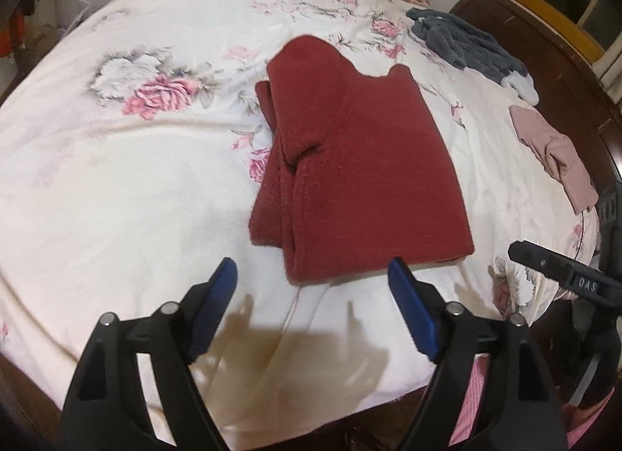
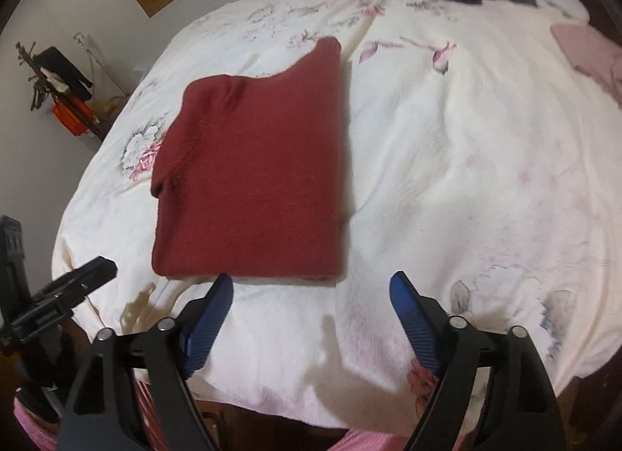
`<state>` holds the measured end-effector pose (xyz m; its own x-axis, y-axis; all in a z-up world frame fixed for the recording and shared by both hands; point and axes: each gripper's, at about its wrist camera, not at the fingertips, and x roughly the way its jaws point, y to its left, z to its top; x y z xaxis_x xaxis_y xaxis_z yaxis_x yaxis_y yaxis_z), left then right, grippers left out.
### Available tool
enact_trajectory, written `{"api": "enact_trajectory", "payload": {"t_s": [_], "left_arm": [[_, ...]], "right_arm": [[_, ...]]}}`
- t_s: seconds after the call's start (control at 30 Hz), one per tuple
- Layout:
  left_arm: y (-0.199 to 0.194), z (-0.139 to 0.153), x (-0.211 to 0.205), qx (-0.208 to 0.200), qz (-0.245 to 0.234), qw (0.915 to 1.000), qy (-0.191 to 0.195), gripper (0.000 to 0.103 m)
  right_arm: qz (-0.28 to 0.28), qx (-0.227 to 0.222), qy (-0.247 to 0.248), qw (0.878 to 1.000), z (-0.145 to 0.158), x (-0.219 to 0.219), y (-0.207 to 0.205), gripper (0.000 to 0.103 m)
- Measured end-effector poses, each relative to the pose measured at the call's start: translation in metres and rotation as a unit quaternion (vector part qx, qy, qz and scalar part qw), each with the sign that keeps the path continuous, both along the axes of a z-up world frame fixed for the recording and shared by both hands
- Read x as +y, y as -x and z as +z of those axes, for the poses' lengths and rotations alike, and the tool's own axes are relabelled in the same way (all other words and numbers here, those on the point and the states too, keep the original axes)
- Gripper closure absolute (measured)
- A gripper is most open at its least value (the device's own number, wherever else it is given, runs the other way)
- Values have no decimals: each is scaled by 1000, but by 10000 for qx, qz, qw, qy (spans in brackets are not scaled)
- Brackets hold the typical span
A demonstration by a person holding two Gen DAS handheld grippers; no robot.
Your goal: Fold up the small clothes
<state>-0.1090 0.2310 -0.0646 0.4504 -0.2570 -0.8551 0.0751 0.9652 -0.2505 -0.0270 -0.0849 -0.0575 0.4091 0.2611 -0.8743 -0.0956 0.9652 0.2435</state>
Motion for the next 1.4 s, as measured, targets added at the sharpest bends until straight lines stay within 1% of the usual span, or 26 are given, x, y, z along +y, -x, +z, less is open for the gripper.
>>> {"api": "enact_trajectory", "payload": {"t_s": [0.07, 0.17, 0.23, 0.33, 0.4, 0.47, 0.57, 0.8, 0.93, 1.03, 1.1, 1.23, 1.4], "left_arm": [[7, 8, -2, -15, 50, 9999, -104, 19], [17, 15, -4, -53, 45, 9998, -179, 18], [23, 19, -4, -62, 74, 9997, -222, 16], [32, 24, -4, -81, 132, 9995, -266, 16], [37, 27, -4, -98, 145, 9994, -298, 16], [43, 32, -4, -141, 154, 9992, -336, 15], [49, 39, -3, -204, 194, 9989, -386, 14], [59, 52, 0, -325, 264, 9981, -457, 14], [65, 63, -2, -539, 319, 9958, -662, 14], [69, 68, -6, -592, 300, 9951, -735, 14], [72, 72, -9, -659, 279, 9941, -812, 14], [74, 76, -15, -722, 262, 9930, -900, 14], [73, 75, -19, -725, 257, 9923, -970, 14]], "right_arm": [[8, -94, 90, 9999, 6, 6, 6, 15], [28, -188, 179, 9997, 18, 8, 15, 10], [-23, -205, 329, 9992, 26, 12, 20, 7], [44, -338, 376, 9987, 35, 19, 30, 7], [41, -346, 442, 9984, 39, 23, 33, 4], [42, -383, 617, 9974, 43, 29, 36, 4], [126, -445, 654, 9968, 48, 35, 43, 4], [64, -572, 915, 9941, 60, 42, 51, 4], [-14, -688, 1243, 9899, 65, 47, 54, 4], [-37, -704, 1196, 9903, 66, 47, 54, 4], [-92, -736, 1281, 9890, 67, 48, 55, 4], [-147, -848, 1557, 9841, 68, 50, 55, 4], [-234, -923, 1672, 9813, 68, 49, 55, 4]]}}
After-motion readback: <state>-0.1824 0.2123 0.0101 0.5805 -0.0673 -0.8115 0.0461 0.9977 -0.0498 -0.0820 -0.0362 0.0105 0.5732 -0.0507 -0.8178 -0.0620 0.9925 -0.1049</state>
